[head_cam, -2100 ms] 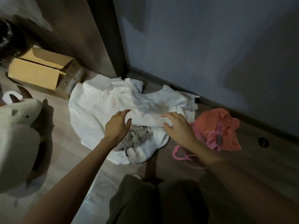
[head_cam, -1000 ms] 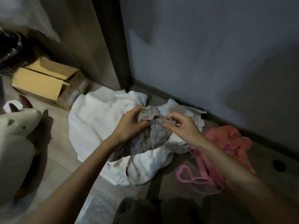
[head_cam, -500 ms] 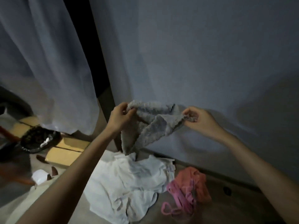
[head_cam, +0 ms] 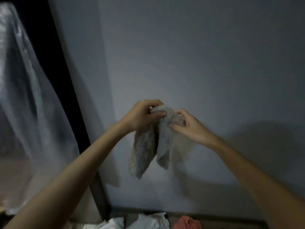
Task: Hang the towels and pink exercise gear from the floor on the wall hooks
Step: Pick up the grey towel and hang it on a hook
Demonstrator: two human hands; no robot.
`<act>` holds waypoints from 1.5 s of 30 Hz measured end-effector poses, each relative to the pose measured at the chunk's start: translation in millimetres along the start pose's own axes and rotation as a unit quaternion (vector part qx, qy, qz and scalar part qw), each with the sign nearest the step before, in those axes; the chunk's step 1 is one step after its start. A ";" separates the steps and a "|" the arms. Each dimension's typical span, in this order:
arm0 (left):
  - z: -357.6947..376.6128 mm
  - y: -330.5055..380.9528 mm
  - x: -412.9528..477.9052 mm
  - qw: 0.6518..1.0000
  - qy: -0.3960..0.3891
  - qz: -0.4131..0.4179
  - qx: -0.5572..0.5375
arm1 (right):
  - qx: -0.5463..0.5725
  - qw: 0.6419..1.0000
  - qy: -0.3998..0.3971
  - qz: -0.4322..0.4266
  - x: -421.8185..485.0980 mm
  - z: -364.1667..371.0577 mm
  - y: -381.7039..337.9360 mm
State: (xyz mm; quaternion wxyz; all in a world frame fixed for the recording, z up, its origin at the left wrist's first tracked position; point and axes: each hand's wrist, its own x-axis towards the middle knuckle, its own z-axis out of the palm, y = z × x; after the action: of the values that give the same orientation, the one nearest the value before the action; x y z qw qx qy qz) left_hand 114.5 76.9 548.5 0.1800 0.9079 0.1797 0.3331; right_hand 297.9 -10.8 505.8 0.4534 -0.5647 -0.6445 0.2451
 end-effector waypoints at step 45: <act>-172.0 139.2 347.3 0.970 0.237 0.049 -0.001 | -0.250 0.904 0.165 -0.306 200.8 -308.2 -239.3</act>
State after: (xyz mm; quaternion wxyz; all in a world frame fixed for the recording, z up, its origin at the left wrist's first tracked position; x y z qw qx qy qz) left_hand 275.8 146.4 921.0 0.1167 0.8103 0.1727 0.5477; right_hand 452.2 61.6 910.2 0.4500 -0.4667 -0.7419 -0.1711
